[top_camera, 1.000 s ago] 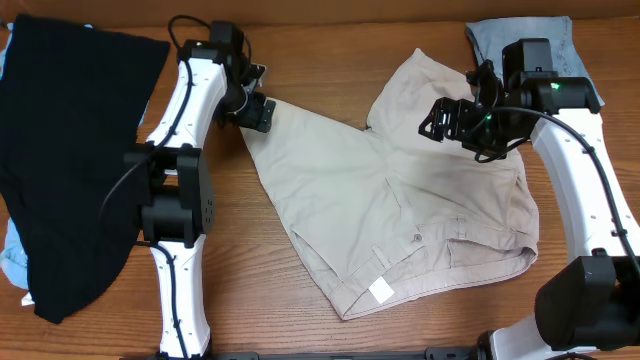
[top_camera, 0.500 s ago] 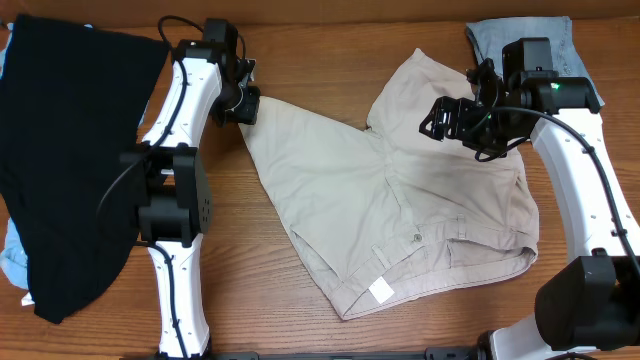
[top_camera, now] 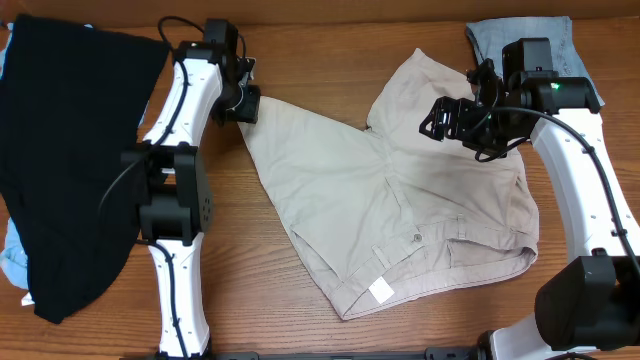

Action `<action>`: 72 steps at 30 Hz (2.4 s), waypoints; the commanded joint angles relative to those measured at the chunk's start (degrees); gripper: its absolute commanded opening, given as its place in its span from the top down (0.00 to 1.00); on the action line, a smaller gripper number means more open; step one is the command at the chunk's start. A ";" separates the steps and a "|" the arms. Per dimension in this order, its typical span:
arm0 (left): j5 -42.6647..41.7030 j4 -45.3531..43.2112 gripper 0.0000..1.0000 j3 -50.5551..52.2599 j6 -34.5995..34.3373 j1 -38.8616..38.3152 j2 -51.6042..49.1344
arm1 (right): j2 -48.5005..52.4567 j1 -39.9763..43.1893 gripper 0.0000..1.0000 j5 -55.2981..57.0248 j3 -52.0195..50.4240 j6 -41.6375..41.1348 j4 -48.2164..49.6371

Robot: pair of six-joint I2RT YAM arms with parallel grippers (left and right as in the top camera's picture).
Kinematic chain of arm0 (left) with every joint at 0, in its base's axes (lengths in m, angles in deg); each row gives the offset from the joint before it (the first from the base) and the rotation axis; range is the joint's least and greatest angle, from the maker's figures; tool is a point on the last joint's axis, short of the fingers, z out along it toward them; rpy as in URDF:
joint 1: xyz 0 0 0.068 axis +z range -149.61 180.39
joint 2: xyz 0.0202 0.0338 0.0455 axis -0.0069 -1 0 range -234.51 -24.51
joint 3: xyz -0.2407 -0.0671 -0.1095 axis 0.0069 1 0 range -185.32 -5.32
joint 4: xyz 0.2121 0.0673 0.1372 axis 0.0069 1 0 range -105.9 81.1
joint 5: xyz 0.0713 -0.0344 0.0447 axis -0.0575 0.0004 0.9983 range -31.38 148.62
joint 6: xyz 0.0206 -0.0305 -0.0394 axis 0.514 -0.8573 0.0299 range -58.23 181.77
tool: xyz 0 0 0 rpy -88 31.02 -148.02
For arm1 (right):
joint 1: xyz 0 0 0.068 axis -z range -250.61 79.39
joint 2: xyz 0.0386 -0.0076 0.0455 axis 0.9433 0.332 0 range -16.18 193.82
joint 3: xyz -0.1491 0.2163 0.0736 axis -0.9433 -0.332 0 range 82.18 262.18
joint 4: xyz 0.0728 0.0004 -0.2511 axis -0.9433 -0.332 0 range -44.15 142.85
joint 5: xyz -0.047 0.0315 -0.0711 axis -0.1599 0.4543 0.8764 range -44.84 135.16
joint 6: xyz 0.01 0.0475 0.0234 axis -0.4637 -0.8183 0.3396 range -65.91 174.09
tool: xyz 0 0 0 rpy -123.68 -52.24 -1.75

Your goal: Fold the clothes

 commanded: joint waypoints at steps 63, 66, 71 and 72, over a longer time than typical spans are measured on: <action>3.63 33.99 0.96 -33.07 -3.26 8.15 13.22 | 0.24 -15.04 0.02 6.91 -39.39 -21.88 15.91; 2.47 34.88 0.96 -33.05 -3.28 6.97 12.87 | 0.24 -7.91 0.03 8.00 -39.39 -20.04 16.39; 1.92 35.54 0.96 -29.77 -3.48 4.24 12.72 | 0.24 5.51 0.06 12.87 -39.34 -16.65 19.61; 1.46 35.54 0.96 -28.55 -3.48 3.58 12.72 | 0.24 8.24 0.06 12.85 -39.21 -15.41 20.74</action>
